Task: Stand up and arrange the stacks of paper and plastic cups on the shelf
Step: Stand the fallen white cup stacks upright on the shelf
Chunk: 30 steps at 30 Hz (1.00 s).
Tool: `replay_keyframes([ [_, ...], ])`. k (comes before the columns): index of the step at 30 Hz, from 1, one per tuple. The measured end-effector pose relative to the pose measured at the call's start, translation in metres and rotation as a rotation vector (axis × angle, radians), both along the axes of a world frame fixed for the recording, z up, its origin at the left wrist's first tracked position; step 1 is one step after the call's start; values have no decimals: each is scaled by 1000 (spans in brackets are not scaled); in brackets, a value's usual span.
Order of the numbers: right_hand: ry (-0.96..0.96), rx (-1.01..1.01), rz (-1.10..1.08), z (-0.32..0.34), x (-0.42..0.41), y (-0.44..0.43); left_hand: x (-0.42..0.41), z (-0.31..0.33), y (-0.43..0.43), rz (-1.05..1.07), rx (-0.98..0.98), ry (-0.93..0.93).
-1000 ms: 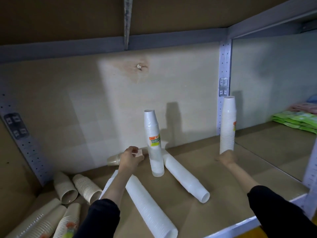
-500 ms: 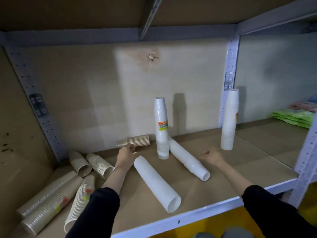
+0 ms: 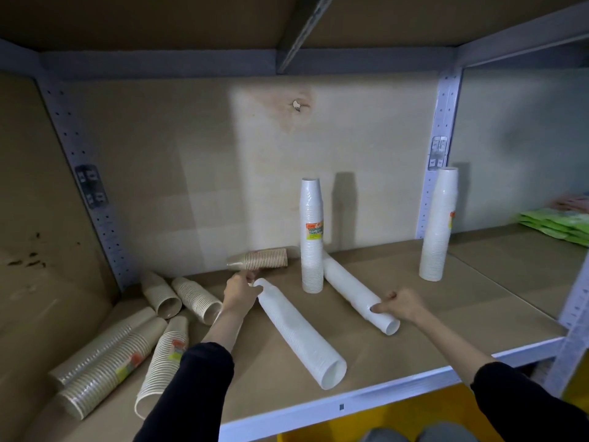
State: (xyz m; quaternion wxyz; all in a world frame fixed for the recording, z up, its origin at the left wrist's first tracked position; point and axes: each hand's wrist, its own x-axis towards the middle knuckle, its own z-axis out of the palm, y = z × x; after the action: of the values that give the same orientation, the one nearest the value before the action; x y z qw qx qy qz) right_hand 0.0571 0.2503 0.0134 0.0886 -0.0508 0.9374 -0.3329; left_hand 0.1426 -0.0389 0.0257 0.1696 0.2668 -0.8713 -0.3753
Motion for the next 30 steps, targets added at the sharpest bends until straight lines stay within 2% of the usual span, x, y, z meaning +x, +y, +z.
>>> replay_keyframes([
  [9, -24, 63, 44, -12, 2, 3, -23, -10, 24, 108, 66, -199],
  [14, -75, -78, -16, -12, 1, 6, -29, -14, 32, 133, 182, -256],
  [16, -94, -128, -38, -12, -1, 9, -30, -14, 31, 112, 294, -235],
  [21, -77, -162, -108, -2, -8, 30, -30, -14, 32, 104, 431, -136],
  [30, 75, -241, -255, 69, -20, 68, -36, 31, 53, -38, 397, 30],
])
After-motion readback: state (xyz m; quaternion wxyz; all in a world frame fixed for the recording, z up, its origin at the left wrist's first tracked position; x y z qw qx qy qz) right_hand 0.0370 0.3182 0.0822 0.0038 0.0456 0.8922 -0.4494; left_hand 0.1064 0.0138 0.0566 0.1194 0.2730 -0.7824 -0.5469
